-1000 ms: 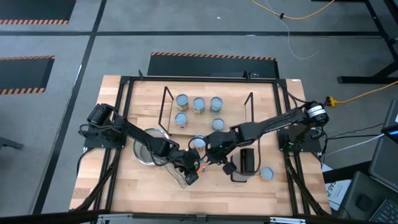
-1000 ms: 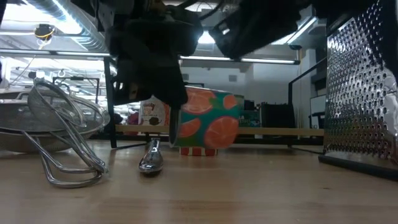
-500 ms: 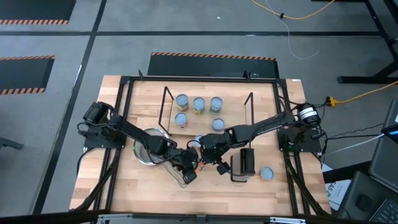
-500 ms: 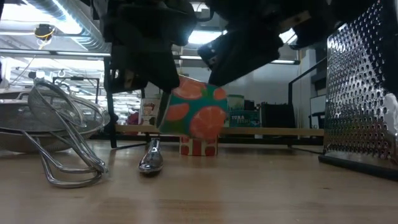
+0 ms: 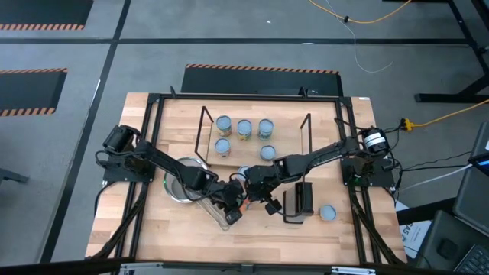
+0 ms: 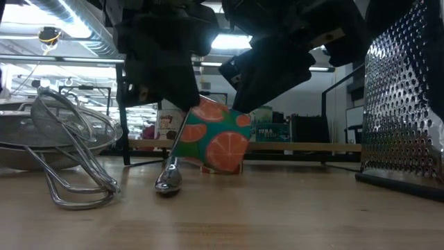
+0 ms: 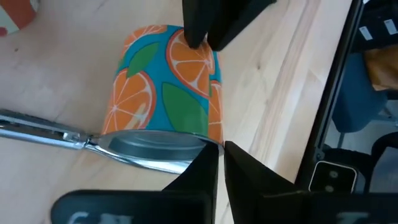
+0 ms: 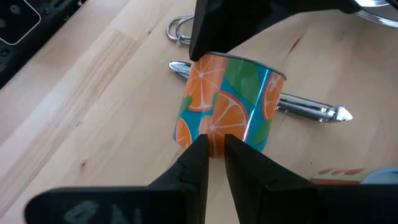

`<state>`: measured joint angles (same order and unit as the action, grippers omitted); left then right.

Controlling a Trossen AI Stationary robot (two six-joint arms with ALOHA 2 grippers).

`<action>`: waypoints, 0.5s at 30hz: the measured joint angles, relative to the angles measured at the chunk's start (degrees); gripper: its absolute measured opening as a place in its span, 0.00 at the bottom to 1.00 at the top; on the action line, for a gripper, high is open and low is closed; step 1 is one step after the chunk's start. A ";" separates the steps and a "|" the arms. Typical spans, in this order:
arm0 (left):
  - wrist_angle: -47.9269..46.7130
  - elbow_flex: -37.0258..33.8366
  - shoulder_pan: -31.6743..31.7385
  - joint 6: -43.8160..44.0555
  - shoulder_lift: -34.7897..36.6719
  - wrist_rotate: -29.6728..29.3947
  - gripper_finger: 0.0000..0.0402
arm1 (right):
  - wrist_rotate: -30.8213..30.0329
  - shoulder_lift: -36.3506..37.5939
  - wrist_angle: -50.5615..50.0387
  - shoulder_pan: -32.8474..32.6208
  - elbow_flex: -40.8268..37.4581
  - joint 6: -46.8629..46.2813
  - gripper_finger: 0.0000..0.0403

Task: Pick and place cans onto a shelf
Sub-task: Put the green can on the shelf

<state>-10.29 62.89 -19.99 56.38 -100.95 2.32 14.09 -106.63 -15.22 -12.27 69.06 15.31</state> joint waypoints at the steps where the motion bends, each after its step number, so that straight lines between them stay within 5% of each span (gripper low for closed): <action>1: -0.03 0.00 0.00 -0.08 0.00 -0.30 0.05 | 0.02 -0.02 0.00 0.00 0.00 -0.01 0.14; 15: -0.10 0.00 0.00 -2.14 0.00 -3.31 0.17 | 0.04 -0.02 -1.84 0.00 0.00 -0.02 0.14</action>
<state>-10.39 62.89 -19.99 54.24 -100.95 -0.99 14.14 -106.65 -17.06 -12.27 69.06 15.29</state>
